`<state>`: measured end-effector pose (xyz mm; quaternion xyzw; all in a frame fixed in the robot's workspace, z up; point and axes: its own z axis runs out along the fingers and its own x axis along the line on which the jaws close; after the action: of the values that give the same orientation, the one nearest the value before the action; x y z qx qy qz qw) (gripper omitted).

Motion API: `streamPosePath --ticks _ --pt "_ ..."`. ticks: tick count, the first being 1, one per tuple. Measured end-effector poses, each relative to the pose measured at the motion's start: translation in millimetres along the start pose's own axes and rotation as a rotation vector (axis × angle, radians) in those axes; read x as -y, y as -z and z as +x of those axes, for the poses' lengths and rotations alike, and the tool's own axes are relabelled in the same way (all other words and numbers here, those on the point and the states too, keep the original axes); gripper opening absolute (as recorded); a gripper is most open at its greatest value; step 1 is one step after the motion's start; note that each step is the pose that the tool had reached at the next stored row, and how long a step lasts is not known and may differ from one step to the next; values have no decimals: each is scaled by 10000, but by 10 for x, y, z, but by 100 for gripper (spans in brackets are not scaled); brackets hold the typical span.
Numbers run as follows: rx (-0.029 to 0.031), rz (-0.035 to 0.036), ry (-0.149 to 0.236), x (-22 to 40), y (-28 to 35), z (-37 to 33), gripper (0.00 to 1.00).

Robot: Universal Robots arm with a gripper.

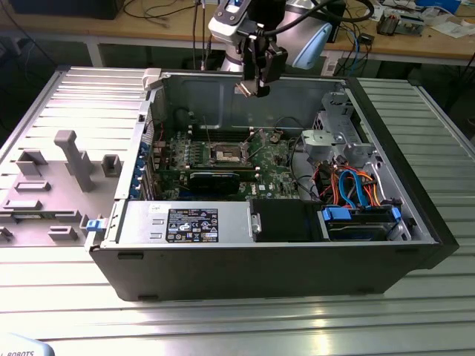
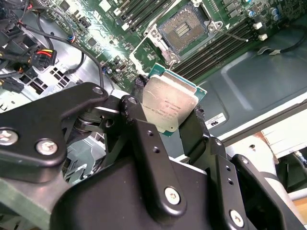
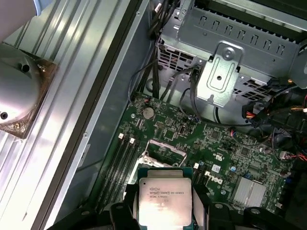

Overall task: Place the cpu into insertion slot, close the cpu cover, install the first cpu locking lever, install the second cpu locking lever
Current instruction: 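Place the cpu into insertion slot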

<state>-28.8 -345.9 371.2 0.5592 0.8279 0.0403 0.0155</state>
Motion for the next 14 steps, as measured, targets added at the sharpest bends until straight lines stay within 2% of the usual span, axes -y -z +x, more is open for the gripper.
streamPosePath --ticks 7,12,14 --pt "5 -1 -59 1 0 0 54" --pt "38 -7 -441 2 -3 0 54" --pt "39 -9 -457 2 -4 1 54"
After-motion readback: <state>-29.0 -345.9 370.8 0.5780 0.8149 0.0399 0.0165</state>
